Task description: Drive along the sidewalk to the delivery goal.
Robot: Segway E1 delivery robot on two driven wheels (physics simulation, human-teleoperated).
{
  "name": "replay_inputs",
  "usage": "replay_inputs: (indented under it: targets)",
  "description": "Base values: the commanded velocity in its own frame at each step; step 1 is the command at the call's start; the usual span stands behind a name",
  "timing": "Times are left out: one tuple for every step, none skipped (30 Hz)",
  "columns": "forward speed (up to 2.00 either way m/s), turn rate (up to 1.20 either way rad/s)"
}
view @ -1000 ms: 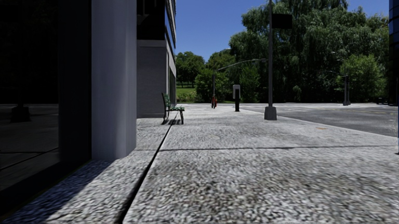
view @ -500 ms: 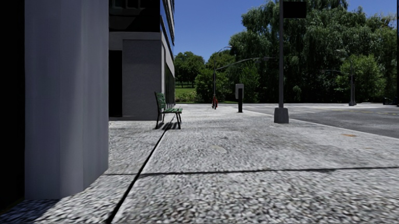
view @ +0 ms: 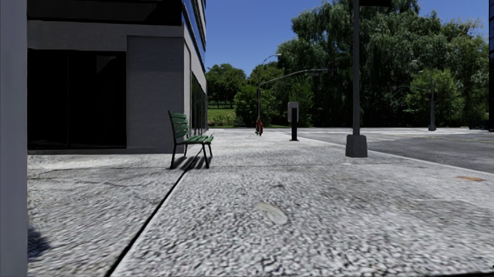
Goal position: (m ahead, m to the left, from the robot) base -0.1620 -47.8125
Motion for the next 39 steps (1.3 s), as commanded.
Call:
replay_inputs:
  targets:
    - [2.00,0.00]
    - [2.00,0.00]
    - [2.00,0.00]
    - [2.00,0.00]
    - [2.00,0.00]
    - [2.00,0.00]
    - [2.00,0.00]
    - [2.00,0.00]
    - [2.00,0.00]
    - [2.00,0.00]
    - [2.00,0.00]
    - [2.00,0.00]
    - [2.00,0.00]
    - [2.00,0.00]
    - [2.00,0.00]
    - [2.00,0.00]
    - [2.00,0.00]
    - [2.00,0.00]
    - [2.00,0.00]
    - [2.00,0.00]
    - [2.00,0.00]
    - [2.00,0.00]
    - [2.00,0.00]
    - [2.00,0.00]
    - [2.00,0.00]
    - [2.00,0.00]
    - [2.00,0.00]
    - [2.00,0.00]
    - [2.00,0.00]
    - [2.00,0.00]
    - [2.00,0.00]
    - [2.00,0.00]
    - [2.00,0.00]
    - [2.00,0.00]
    - [2.00,0.00]
    - [2.00,0.00]
    - [2.00,0.00]
    - [2.00,0.00]
    - [2.00,0.00]
